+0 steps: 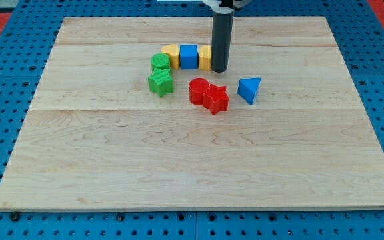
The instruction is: Push the blue triangle to the top right of the red star
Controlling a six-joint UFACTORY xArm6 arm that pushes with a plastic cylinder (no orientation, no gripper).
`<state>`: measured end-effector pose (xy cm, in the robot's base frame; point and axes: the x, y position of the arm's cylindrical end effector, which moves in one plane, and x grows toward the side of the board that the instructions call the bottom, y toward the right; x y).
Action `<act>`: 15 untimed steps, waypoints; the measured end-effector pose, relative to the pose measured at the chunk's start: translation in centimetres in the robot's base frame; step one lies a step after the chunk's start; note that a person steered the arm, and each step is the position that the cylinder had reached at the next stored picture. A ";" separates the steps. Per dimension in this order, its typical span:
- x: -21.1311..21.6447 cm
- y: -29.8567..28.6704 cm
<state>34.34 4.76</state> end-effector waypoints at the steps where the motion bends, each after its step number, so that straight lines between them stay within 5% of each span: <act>1: 2.2 -0.3; 3: 3.9 7.2; 5: 12.2 14.5; 7: 7.3 11.8; 9: 7.2 5.8; 15: 7.9 2.4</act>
<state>42.26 7.14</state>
